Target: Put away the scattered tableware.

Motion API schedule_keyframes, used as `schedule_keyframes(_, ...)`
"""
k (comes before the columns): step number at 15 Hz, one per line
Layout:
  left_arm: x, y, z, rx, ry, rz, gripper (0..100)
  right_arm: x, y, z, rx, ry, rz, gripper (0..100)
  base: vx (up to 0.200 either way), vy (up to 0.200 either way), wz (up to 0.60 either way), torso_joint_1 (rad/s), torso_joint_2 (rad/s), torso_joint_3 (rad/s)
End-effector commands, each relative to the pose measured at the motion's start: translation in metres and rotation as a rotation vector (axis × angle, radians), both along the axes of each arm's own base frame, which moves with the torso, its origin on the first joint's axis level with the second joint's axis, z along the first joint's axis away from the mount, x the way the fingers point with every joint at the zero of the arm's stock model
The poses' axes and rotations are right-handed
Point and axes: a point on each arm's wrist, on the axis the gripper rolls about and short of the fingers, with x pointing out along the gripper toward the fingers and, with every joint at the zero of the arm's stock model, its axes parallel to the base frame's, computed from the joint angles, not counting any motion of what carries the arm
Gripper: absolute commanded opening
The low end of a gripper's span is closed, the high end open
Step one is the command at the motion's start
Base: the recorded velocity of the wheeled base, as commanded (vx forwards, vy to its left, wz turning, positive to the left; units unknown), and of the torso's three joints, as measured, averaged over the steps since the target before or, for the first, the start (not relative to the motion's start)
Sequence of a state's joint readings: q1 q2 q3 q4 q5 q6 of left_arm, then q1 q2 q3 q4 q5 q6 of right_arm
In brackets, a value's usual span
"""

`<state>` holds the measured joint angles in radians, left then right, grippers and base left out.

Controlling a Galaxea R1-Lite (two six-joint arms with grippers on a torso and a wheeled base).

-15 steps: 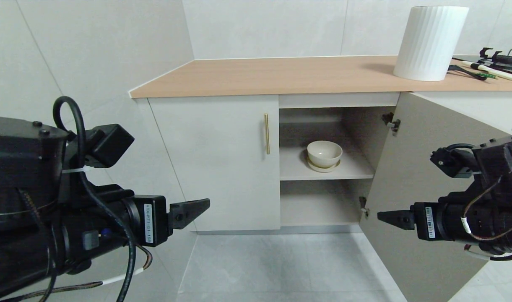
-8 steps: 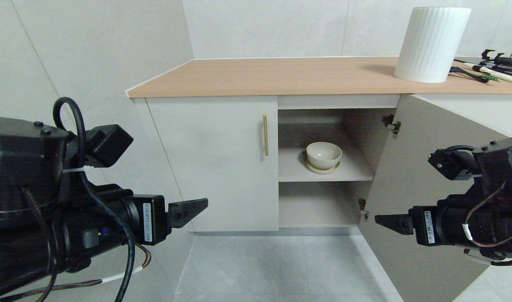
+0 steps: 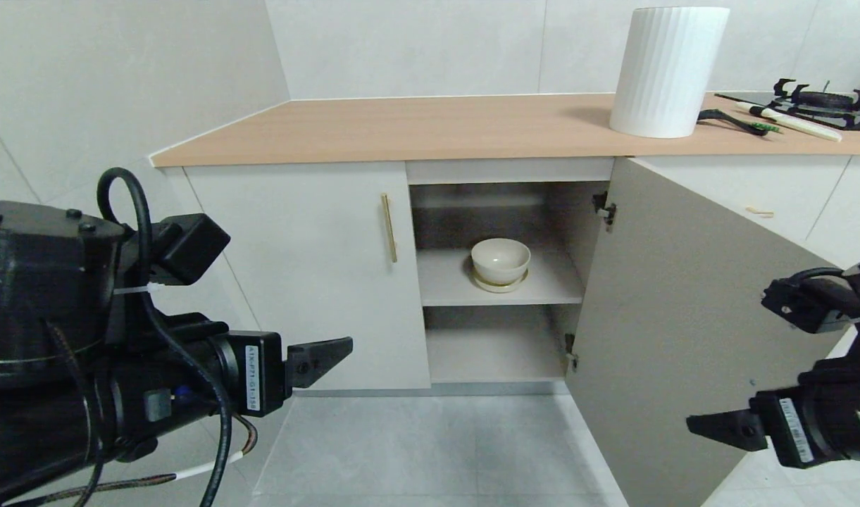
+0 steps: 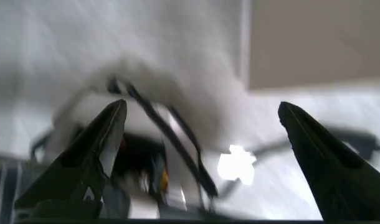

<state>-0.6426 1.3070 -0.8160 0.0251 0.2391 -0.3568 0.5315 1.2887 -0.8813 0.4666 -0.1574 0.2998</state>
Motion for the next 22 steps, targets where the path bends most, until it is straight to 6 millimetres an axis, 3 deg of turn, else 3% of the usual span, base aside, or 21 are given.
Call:
schedule_keyframes(1,0.001,-0.001,-0.001,0.002,0.003,0.0,100,-0.015,-0.009,0.027,0.016,-0.031,-0.002,100,0.0,-0.2,0.0,0.002,0.0,0.002)
schedule_keyframes(6,0.001,-0.001,-0.002,0.003,0.006,-0.001,100,-0.052,-0.034,0.068,0.0,-0.014,-0.042,100,0.0,0.0,0.0,0.0,0.0,0.0)
schedule_keyframes(8,0.001,-0.001,-0.002,0.003,0.006,-0.001,100,-0.053,-0.045,0.073,-0.018,-0.052,-0.133,100,0.0,0.0,0.0,0.0,0.0,0.0)
schedule_keyframes(14,0.001,0.0,-0.002,0.004,0.007,-0.001,100,-0.006,-0.08,0.06,-0.136,0.015,-0.414,100,0.0,0.0,0.0,0.0,0.0,0.0)
schedule_keyframes(19,0.001,0.0,-0.002,0.004,0.007,-0.001,100,0.054,-0.098,0.023,-0.158,0.063,-0.528,100,0.0,0.0,0.0,0.0,0.0,0.0)
schedule_keyframes(22,0.0,0.0,-0.002,0.003,0.006,-0.001,100,0.072,-0.099,0.009,-0.135,-0.019,-0.532,100,0.0,0.0,0.0,0.0,0.0,0.0)
